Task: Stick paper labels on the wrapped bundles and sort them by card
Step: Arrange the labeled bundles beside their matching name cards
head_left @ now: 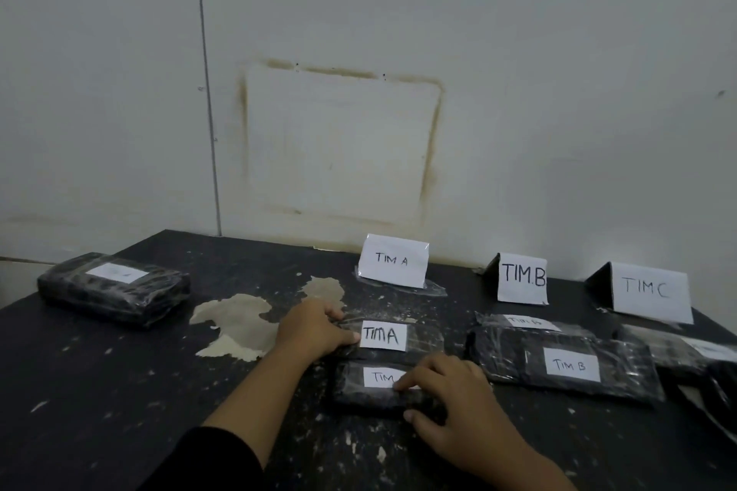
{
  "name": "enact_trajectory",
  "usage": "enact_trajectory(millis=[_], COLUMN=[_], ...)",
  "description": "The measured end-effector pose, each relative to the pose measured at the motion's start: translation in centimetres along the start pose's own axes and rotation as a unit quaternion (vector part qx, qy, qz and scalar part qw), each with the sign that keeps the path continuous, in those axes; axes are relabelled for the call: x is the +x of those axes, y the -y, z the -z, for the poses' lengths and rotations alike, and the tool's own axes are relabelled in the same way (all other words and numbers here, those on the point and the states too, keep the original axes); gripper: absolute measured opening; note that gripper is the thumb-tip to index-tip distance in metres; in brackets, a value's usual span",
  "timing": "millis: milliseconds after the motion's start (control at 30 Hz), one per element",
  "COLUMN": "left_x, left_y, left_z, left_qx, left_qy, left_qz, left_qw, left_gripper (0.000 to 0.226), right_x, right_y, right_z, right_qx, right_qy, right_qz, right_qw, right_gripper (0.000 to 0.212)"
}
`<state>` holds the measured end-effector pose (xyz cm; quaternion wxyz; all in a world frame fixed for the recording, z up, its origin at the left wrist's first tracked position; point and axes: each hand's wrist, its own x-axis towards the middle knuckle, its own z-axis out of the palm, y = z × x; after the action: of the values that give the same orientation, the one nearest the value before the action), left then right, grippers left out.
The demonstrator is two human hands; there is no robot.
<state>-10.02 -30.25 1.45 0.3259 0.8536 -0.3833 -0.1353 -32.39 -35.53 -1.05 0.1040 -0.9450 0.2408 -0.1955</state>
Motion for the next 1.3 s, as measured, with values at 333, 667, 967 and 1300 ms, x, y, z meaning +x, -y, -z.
enact_trajectory(millis=[333, 667, 967, 1300], left_x=[0.2, 0.4, 0.6, 0.2], left_y=[-0.7, 2.3, 9.4, 17.8], left_z=[-0.6, 2.8, 10.2, 17.5], left_qx=[0.013, 0.026, -0.007, -0.008], left_qy=[0.008, -0.023, -0.173, -0.366], left_qz=[-0.011, -0.044, -0.06, 0.008], left_qw=[1.0, 0.998, 0.983, 0.93], left_gripper=[0.048, 0.039, 0.018, 0.025], right_x=[-0.4, -0.3, 2.8, 11.7], right_y=[-0.8, 0.6, 5.2, 16.9], right_z=[0.1, 0.2, -0.9, -6.7], right_qx=[0.021, 0.053, 0.039, 0.1], right_qy=[-0.011, -0.125, -0.113, 0.042], right_qz=[-0.019, -0.02, 0.027, 0.077], right_qw=[1.0, 0.991, 0.992, 0.991], right_gripper=[0.037, 0.03, 0.017, 0.029])
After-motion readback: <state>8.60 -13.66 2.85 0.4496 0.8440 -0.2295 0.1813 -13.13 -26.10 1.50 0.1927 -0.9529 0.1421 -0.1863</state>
